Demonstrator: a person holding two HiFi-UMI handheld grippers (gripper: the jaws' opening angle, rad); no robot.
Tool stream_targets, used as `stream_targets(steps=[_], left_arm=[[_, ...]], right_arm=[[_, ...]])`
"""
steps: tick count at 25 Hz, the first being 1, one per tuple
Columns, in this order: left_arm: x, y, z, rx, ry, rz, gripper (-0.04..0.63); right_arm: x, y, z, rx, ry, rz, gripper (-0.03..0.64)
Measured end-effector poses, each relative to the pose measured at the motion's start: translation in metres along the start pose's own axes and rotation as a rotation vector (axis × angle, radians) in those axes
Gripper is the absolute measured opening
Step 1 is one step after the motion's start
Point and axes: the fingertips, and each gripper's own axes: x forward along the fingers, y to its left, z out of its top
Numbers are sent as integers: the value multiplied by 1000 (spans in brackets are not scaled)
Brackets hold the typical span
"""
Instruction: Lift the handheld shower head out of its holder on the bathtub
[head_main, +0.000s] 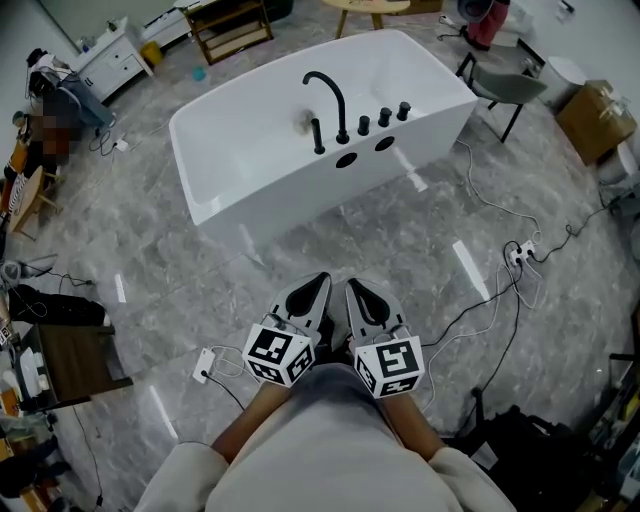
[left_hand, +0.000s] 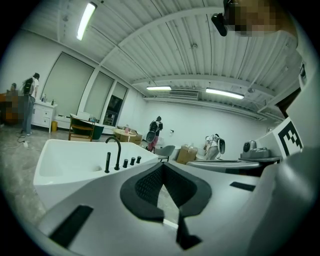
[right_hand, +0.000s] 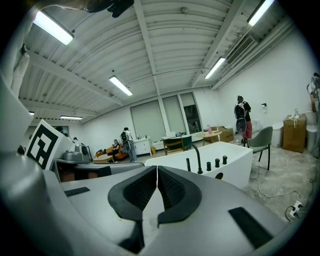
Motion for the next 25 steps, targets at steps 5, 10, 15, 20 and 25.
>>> stream_targets(steps=[5,10,15,20,25], left_arm=[[20,14,-3,-11,6,7,5],[50,29,9,-26,-9,-6,5],[83,52,25,-32,-12,-11,5],[115,82,37,-29,7,-19,5],[132,120,57,-14,-5,-17,6]], right_arm=[[20,-13,-1,-6,19,9,18],[45,-34,9,-20,25,6,18],[80,-51,21,-24,42,12,18],[123,-64,31,-27,66,24,18],[171,-67,48,-42,77,20,18]])
